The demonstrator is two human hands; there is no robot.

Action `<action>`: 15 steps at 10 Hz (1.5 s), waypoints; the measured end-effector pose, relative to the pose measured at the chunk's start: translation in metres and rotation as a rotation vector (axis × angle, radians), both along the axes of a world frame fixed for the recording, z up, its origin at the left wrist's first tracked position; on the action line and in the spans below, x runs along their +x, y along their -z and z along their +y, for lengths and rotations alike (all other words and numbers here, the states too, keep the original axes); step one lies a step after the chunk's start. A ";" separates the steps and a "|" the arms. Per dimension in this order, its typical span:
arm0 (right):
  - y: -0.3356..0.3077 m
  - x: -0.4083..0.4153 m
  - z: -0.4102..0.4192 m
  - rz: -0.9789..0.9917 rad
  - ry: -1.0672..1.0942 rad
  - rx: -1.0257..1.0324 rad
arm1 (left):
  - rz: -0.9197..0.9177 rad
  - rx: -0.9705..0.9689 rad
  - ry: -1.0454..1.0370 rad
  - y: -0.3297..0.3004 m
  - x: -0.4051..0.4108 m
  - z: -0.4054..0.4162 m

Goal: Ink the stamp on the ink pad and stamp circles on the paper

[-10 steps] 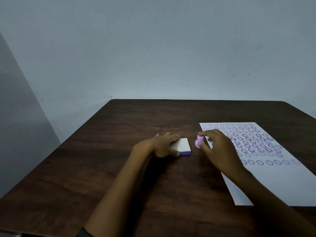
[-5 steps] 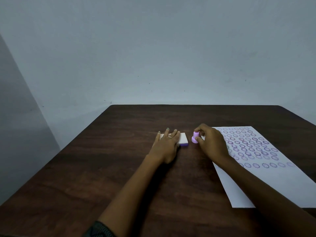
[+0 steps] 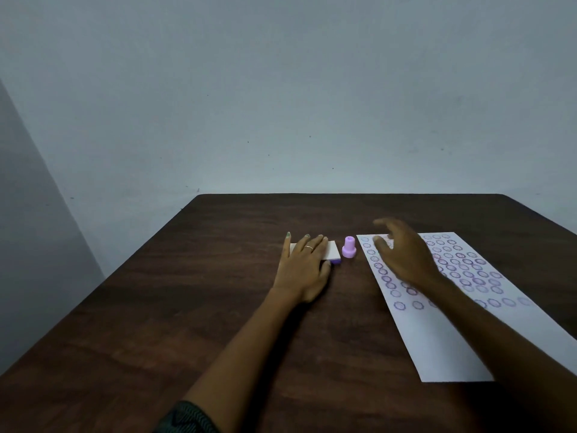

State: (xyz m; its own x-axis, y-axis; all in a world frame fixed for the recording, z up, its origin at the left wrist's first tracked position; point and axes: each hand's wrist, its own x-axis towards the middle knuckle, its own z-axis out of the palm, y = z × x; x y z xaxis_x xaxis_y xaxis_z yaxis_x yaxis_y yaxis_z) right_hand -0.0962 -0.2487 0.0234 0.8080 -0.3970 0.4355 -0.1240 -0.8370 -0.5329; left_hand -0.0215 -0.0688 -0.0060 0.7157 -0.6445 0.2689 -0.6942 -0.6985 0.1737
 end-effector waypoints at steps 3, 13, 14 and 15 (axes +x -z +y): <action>0.027 -0.009 -0.028 0.565 0.037 -0.332 | 0.105 -0.033 0.016 0.003 0.003 0.000; 0.026 -0.017 -0.013 0.564 0.039 -0.353 | 0.117 -0.013 0.071 0.002 0.007 0.005; 0.029 -0.019 -0.013 0.561 0.031 -0.346 | 0.077 -0.002 0.063 0.003 0.002 0.006; 0.025 -0.017 -0.014 0.495 0.013 -0.295 | -0.014 -0.044 0.073 0.002 0.003 0.004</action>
